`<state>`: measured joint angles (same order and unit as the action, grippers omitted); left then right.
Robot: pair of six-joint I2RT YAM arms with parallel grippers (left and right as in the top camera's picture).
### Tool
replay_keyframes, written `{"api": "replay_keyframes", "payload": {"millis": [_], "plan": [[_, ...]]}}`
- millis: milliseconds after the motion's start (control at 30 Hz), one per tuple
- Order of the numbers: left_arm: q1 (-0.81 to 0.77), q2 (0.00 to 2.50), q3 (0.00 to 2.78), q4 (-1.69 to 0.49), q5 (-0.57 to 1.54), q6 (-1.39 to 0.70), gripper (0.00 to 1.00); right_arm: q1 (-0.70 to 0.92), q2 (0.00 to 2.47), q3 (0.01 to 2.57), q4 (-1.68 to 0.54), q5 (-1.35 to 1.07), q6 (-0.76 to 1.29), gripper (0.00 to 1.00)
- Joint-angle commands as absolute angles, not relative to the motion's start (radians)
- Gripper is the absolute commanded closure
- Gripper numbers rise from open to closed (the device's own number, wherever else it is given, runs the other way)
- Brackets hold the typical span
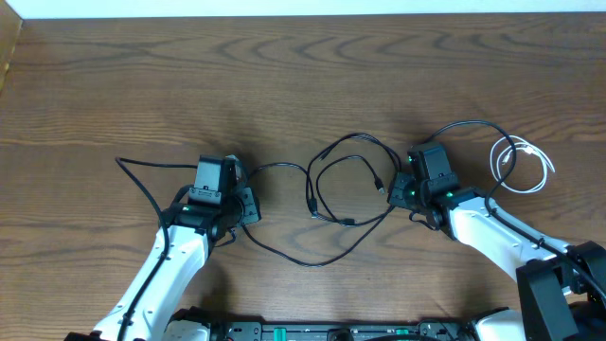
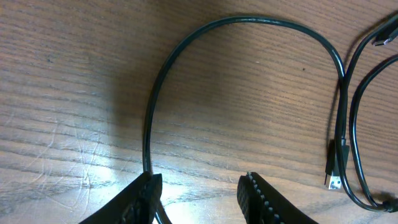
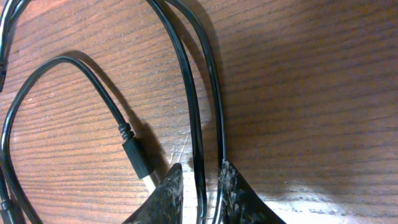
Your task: Untangle cables
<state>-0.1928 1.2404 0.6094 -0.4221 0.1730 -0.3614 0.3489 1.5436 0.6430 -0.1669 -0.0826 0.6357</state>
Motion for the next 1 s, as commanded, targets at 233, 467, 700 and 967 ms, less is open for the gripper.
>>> {"api": "replay_keyframes", "payload": {"millis": [233,467,700,967], "plan": [[-0.193,1.248,0.612,-0.425,0.155,-0.352,0.54,0.28,1.602,0.639,-0.128,-0.216,0.599,0.86],[-0.193,1.248,0.612,-0.425,0.156,-0.352,0.54,0.207,1.684,0.639,-0.056,-0.403,0.542,0.93],[-0.193,1.248,0.612,-0.426,0.155,-0.352,0.54,0.176,1.697,0.639,-0.062,-0.426,0.545,0.91],[-0.193,1.248,0.612,-0.426,0.156,-0.352,0.54,0.161,1.694,0.64,-0.103,-0.444,0.532,0.9]]}}
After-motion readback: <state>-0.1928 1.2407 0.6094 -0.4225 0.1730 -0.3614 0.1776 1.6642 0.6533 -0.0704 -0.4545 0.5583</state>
